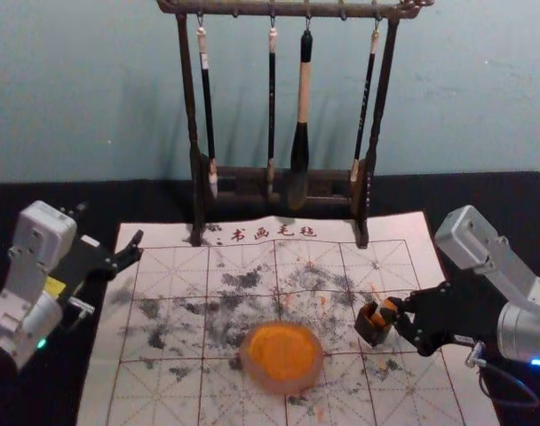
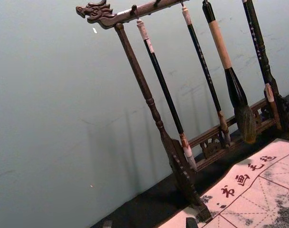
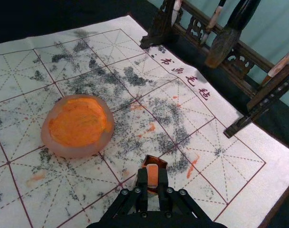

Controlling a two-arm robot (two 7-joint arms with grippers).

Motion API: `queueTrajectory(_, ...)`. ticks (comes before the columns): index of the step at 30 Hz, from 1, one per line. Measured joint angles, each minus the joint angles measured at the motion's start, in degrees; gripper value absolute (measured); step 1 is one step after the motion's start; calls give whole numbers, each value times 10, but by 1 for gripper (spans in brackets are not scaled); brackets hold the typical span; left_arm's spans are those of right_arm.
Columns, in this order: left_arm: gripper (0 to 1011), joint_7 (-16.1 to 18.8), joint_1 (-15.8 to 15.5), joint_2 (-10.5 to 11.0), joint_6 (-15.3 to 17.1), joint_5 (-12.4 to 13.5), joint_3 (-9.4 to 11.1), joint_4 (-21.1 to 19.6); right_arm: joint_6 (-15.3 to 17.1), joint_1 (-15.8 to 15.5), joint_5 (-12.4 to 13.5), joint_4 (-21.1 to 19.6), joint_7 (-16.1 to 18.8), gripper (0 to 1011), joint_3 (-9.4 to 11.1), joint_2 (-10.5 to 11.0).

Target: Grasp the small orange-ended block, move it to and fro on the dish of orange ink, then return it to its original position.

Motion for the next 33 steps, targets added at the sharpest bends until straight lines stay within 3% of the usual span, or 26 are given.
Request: queueTrajectory(33, 1001, 0, 0, 0, 0, 0, 0, 0, 2, 11, -14, 14, 4, 87, -8, -8)
